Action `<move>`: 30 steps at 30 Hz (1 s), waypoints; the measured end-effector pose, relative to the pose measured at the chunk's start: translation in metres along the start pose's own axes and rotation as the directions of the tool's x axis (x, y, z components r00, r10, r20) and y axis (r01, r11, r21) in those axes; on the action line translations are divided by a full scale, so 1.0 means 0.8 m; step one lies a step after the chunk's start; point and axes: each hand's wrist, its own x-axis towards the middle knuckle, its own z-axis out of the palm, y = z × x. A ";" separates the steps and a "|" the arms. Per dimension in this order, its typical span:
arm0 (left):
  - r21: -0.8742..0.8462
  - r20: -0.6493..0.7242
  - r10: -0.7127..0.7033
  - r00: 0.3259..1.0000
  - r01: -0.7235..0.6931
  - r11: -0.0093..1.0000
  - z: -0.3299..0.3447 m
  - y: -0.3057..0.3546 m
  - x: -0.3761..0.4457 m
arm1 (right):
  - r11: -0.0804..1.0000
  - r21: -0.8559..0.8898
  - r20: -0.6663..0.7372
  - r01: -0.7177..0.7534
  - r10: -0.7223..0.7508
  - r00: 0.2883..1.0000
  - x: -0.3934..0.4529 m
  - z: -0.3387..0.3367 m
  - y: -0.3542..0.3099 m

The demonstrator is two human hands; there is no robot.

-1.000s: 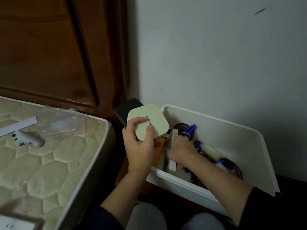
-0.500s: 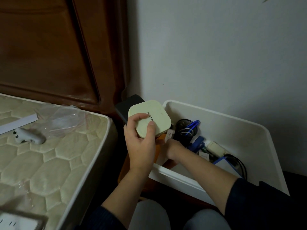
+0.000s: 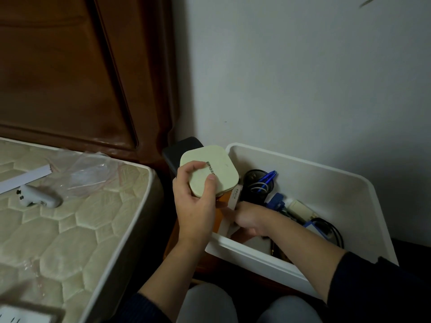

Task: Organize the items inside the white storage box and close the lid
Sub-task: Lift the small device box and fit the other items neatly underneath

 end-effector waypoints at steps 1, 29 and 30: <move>0.014 0.004 -0.003 1.000 0.003 1.000 0.000 0.001 0.000 | 1.000 -0.011 -0.037 -0.012 0.011 0.999 -0.001 -0.003 0.000; -0.048 0.431 -0.312 0.847 0.367 0.929 0.051 0.043 -0.012 | 0.728 0.617 -0.118 0.299 -0.290 0.950 -0.104 -0.101 -0.030; -0.054 0.427 -0.315 0.847 0.372 0.927 0.053 0.040 -0.012 | 0.736 0.605 -0.127 0.304 -0.288 0.949 -0.101 -0.102 -0.027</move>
